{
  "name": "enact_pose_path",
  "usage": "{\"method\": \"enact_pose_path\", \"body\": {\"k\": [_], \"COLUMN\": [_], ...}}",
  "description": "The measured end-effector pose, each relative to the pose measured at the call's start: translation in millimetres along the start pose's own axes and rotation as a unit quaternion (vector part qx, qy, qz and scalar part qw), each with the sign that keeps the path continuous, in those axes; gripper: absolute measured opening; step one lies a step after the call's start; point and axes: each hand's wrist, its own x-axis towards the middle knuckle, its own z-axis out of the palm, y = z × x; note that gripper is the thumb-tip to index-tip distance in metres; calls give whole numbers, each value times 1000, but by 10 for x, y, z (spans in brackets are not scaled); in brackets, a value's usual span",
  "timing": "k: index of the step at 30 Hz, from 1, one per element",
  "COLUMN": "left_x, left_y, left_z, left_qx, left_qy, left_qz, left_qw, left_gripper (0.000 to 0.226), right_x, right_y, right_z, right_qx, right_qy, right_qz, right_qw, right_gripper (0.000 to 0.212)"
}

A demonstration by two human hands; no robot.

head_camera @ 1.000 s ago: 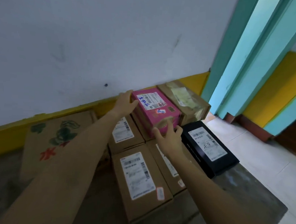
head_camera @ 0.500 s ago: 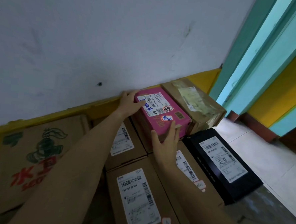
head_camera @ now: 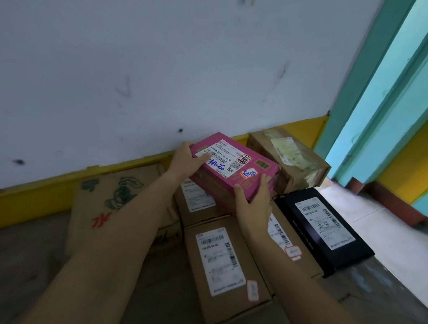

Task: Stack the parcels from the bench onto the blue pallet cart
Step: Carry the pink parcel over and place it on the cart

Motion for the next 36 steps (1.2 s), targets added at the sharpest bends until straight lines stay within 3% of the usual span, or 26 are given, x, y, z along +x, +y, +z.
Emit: {"method": "enact_pose_path", "body": {"k": [12, 26, 36], "left_x": [-2368, -5681, -6775], "left_y": [360, -132, -987], "left_z": [-1308, -2663, -3423], "left_qx": [63, 96, 98], "left_qy": [142, 310, 282], "left_qz": [30, -65, -152], "left_qw": [987, 944, 942], "left_gripper": [60, 60, 65], "right_x": [-1843, -4622, -5848], "right_y": [-660, -908, -929], "right_z": [-498, -454, 60], "right_qx": [30, 25, -31], "right_qy": [-99, -242, -326], "right_qz": [-126, -197, -184], "right_qw": [987, 950, 927], "right_gripper": [73, 71, 69]}}
